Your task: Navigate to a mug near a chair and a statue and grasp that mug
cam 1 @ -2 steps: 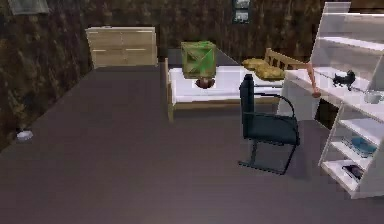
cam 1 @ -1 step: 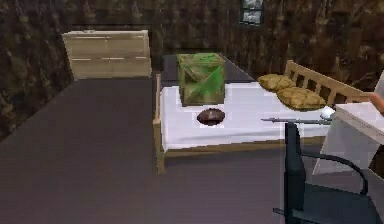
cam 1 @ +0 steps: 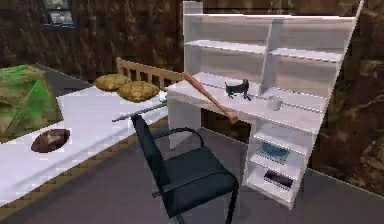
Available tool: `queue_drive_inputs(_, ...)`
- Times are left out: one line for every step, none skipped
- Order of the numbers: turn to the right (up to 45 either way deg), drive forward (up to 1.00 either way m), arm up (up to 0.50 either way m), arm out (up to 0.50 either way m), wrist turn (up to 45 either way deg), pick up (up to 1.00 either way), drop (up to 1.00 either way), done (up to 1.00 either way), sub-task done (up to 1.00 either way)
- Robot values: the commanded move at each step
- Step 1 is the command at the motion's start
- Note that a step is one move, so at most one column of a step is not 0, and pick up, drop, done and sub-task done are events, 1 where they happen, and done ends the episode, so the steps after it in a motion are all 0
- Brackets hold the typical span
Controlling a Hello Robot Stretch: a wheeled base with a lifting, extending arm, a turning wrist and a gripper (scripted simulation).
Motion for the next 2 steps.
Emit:
queue_drive_inputs(45.0, 0.0, 0.0, 0.0, 0.0, 0.0, 0.0, 0.0, 0.0)
queue_drive_inputs(9.0, 0.0, 0.0, 0.0, 0.0, 0.0, 0.0, 0.0, 0.0)
